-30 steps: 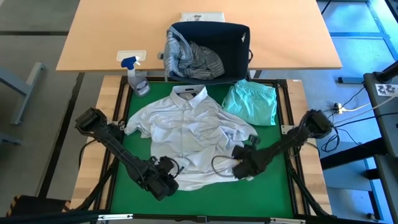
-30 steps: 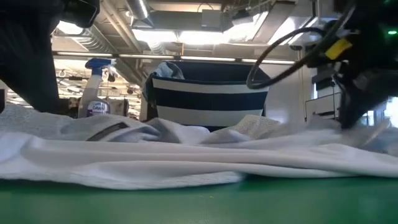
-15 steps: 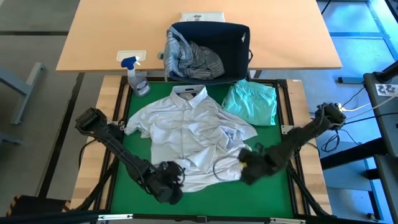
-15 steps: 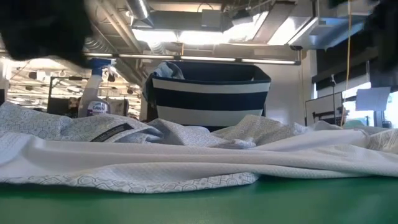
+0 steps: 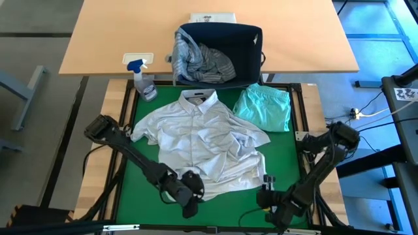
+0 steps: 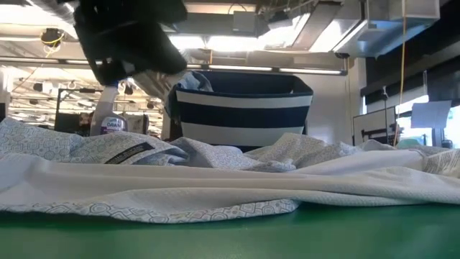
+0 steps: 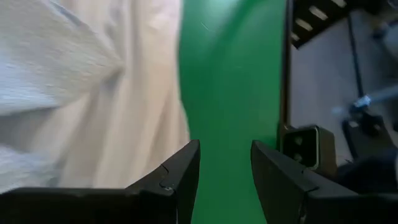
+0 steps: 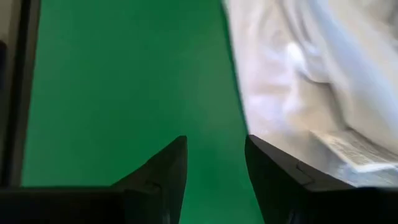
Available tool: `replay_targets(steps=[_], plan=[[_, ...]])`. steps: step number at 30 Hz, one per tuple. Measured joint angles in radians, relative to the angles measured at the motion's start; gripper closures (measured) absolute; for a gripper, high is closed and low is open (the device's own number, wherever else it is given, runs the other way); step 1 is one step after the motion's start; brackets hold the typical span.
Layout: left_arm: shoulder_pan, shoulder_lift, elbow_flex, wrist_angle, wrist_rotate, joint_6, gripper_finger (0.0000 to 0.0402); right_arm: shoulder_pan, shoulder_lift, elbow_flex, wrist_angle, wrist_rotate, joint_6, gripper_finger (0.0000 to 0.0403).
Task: Fold laundry
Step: Fold the white polo shirt
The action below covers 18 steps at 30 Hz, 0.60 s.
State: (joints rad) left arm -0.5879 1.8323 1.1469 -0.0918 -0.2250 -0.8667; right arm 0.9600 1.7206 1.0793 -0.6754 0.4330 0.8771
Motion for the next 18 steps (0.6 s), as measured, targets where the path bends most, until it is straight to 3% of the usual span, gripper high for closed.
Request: replay_targets(steps=[3,12,18], plan=[[0.007,0.042,0.0,0.071,0.035,0.008,0.0263,-0.018,0.028,0.0,0.028,0.002,-0.018,0.0248],[0.011,0.228,0.13,0.074,0.062,0.045,0.0287,-0.075,0.045,0.0,0.084,0.001,-0.019,0.0248],[0.031,0.261,0.146,0.029,-0.054,0.068,0.0302,-0.078,0.045,0.0,0.084,0.0,-0.017,0.0248]])
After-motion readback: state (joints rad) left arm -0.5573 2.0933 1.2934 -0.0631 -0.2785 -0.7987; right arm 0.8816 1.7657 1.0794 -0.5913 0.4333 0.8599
